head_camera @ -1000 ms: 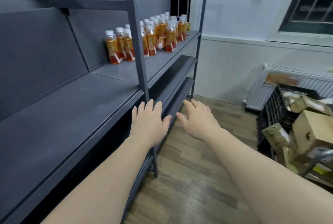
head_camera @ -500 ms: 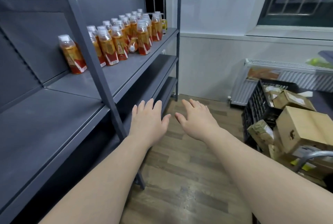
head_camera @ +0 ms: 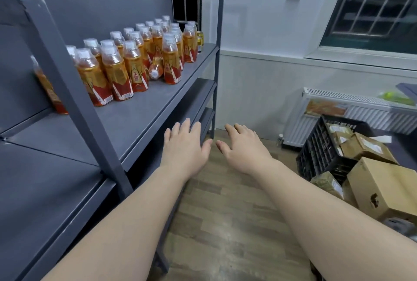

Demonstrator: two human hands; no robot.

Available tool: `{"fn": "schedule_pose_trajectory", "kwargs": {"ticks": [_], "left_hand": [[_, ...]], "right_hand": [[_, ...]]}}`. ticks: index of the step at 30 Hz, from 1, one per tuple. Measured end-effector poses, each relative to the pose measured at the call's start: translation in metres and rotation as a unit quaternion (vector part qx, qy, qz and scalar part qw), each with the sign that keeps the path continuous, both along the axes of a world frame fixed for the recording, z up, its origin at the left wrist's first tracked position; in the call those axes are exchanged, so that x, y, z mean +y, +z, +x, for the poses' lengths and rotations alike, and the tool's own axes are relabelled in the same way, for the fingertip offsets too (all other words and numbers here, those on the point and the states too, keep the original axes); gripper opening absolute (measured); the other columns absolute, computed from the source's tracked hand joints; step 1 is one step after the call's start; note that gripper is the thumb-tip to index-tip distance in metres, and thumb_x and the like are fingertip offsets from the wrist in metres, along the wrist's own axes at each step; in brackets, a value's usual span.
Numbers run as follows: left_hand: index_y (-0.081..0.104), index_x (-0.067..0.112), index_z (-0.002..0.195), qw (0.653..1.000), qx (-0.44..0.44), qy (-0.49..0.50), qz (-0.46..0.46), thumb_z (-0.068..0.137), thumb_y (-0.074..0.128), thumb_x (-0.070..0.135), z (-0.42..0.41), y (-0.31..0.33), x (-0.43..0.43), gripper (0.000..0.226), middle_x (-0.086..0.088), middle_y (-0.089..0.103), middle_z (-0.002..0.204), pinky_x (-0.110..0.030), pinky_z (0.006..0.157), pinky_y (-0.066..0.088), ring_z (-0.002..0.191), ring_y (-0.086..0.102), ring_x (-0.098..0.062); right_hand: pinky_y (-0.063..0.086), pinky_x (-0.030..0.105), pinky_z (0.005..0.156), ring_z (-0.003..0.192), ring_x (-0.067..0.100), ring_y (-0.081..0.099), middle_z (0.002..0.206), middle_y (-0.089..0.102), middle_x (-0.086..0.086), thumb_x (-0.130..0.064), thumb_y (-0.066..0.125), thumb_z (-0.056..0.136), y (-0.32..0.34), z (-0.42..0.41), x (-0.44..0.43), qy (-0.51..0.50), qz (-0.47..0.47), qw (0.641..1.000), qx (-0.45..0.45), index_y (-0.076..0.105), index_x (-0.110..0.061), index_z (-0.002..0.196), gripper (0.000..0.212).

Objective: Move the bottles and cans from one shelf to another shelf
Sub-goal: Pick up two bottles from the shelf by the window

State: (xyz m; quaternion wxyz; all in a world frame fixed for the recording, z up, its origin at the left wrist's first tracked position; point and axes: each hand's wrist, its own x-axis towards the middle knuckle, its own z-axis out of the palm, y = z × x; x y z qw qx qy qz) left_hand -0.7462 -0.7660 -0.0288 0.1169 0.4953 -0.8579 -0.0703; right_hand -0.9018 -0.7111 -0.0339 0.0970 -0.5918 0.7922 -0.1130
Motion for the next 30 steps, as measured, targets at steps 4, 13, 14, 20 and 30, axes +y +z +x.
{"fn": "schedule_pose_trajectory", "kwargs": {"ticks": [4, 13, 14, 20, 30], "left_hand": [[0.021, 0.018, 0.157, 1.0, -0.008, 0.008, 0.013, 0.103, 0.033, 0.052, -0.015, -0.005, -0.029, 0.065, -0.009, 0.016, 0.165, -0.049, 0.124, 0.008, 0.152, 0.012, -0.03], [0.025, 0.018, 0.156, 0.997, -0.012, 0.078, -0.001, 0.103, 0.035, 0.051, -0.061, -0.007, -0.093, 0.063, -0.009, 0.018, 0.165, -0.048, 0.124, 0.007, 0.152, 0.013, -0.031], [0.025, 0.018, 0.155, 0.996, -0.019, 0.09, -0.006, 0.103, 0.035, 0.051, -0.066, -0.005, -0.1, 0.063, -0.009, 0.019, 0.164, -0.048, 0.124, 0.008, 0.151, 0.014, -0.031], [0.031, 0.017, 0.152, 0.986, -0.04, 0.161, -0.019, 0.103, 0.036, 0.051, -0.086, 0.004, -0.133, 0.06, -0.009, 0.024, 0.163, -0.048, 0.123, 0.014, 0.15, 0.02, -0.032], [0.023, 0.017, 0.156, 0.962, -0.053, 0.268, 0.013, 0.103, 0.033, 0.051, -0.051, -0.001, -0.191, 0.064, -0.011, 0.018, 0.165, -0.049, 0.123, 0.012, 0.151, 0.015, -0.032]], "right_hand": [[0.014, 0.047, 0.123, 0.152, 0.029, 0.013, 0.164, 0.021, 0.01, -0.054, 0.032, 0.104, -0.002, -0.014, -0.031, 0.015, -0.001, 1.0, 0.003, 0.02, -0.021, 0.158, 0.065], [0.012, 0.046, 0.124, 0.153, 0.029, 0.011, 0.165, 0.017, 0.011, -0.054, 0.031, 0.104, -0.011, -0.07, -0.12, 0.085, 0.005, 0.996, -0.003, 0.018, -0.019, 0.159, 0.066], [0.011, 0.046, 0.124, 0.153, 0.029, 0.01, 0.166, 0.016, 0.011, -0.053, 0.031, 0.104, -0.008, -0.076, -0.129, 0.096, 0.005, 0.995, -0.005, 0.017, -0.02, 0.159, 0.066], [0.012, 0.046, 0.124, 0.153, 0.03, 0.012, 0.165, 0.016, 0.013, -0.054, 0.031, 0.104, 0.002, -0.104, -0.185, 0.157, -0.001, 0.988, -0.006, 0.017, -0.019, 0.159, 0.067], [0.01, 0.04, 0.124, 0.154, 0.026, 0.007, 0.167, 0.012, 0.009, -0.053, 0.033, 0.104, -0.001, -0.079, -0.264, 0.253, 0.013, 0.966, -0.049, 0.013, -0.019, 0.16, 0.068]]}}
